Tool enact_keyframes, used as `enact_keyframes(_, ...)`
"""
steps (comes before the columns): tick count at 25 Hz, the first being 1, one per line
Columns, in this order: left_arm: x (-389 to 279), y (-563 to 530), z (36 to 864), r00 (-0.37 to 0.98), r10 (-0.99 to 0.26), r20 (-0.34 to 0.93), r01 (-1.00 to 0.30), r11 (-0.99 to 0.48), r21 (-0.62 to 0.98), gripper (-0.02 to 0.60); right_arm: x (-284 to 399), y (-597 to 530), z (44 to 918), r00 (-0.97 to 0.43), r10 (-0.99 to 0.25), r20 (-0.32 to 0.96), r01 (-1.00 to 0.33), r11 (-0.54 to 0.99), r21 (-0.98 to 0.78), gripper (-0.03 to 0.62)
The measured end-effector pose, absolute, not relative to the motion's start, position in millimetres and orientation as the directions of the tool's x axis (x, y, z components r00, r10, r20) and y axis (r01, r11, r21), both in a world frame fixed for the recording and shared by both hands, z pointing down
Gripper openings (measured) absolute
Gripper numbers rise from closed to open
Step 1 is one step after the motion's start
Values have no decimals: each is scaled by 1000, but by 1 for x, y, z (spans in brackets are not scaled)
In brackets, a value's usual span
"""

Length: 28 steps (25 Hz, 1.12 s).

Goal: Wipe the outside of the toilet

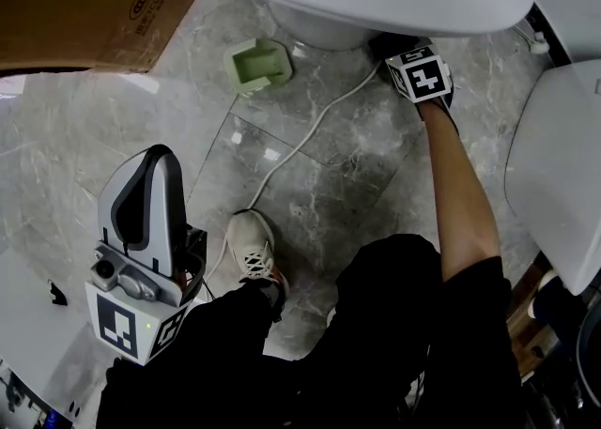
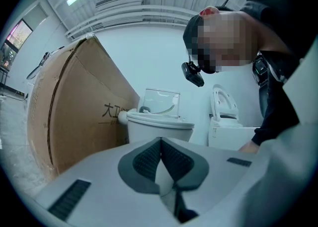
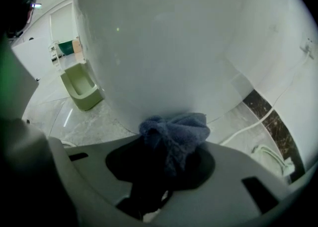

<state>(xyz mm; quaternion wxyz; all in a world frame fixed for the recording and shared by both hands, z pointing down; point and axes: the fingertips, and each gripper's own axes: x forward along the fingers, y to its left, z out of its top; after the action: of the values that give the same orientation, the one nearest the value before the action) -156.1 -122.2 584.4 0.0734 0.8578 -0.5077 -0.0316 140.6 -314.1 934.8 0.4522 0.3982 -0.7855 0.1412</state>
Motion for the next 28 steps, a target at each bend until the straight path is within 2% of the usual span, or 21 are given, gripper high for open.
enact_keyframes(6, -151, -120, 582, 481, -876, 23, -868, -472, 155, 9, 173, -290, 892, -335, -625, 705, -819, 563, 110, 127)
enact_keyframes(14, -137, -110, 570, 472, -881, 20, -875, -466, 126, 9, 207, -238, 767, -397, -806, 438, -885, 462, 48, 129)
enact_keyframes(23, -131, -92, 557, 431, -902, 20, -899, -427, 101, 9, 225, -168, 631, -394, -902, 179, -912, 408, 48, 129)
enact_keyframes(28, -142, -81, 547, 375, -927, 4, -924, -373, 79, 9, 264, -125, 574, -330, -941, 77, -933, 338, 122, 127)
